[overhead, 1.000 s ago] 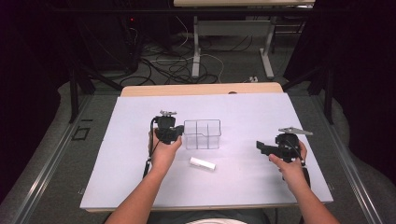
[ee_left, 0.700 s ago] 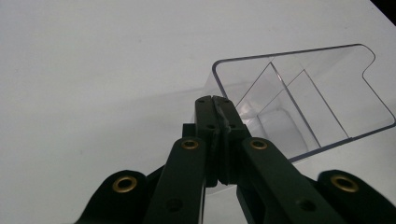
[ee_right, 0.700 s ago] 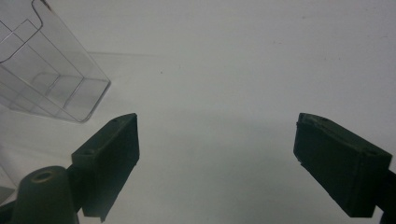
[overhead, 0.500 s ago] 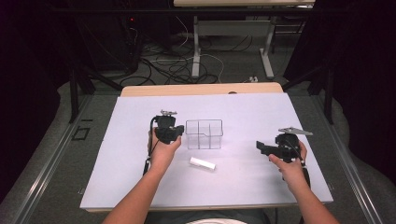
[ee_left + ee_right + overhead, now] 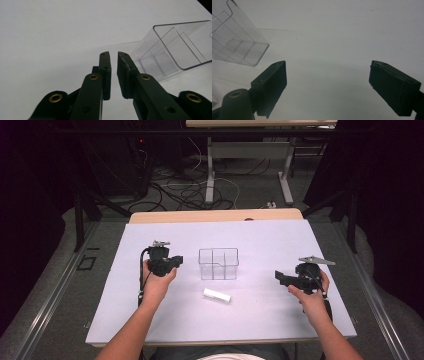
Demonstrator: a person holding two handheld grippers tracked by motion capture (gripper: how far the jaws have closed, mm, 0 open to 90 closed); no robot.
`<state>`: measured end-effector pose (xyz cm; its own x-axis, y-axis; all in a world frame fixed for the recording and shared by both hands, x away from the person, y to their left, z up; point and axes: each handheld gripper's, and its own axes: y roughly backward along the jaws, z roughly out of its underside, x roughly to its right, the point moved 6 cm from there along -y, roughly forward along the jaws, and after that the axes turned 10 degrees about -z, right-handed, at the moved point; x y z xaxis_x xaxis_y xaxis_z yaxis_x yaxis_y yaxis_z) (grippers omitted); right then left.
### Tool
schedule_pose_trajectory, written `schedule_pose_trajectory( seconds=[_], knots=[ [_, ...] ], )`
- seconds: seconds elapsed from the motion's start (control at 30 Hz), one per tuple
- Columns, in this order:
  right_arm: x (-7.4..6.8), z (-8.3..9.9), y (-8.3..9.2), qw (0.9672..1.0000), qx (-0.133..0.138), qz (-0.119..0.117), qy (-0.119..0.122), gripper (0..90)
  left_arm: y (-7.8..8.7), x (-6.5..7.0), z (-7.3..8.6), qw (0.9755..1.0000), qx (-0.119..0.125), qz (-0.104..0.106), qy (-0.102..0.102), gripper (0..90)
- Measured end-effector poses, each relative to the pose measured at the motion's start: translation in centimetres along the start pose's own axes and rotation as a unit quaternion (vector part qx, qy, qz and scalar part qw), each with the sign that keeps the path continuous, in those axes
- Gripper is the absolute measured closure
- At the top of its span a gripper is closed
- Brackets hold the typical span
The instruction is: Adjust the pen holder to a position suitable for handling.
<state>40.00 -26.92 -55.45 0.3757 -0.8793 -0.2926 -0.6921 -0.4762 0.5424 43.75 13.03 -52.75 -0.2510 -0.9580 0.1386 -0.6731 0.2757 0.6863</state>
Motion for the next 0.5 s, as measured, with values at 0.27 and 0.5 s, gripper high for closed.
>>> schedule_pose_trajectory(
  seconds=[0.27,0.5],
  knots=[
    [0.1,0.1,0.0,0.9998,-0.001,0.004,0.017,15.0,0.7,-1.7,1.0,0.999,0.035,0.014,-0.025,58.9],
    [0.0,0.1,0.1,0.9995,-0.001,0.009,0.03,15.0,2.1,-3.1,1.8,0.9945,0.075,0.023,-0.069,39.7]
  ],
)
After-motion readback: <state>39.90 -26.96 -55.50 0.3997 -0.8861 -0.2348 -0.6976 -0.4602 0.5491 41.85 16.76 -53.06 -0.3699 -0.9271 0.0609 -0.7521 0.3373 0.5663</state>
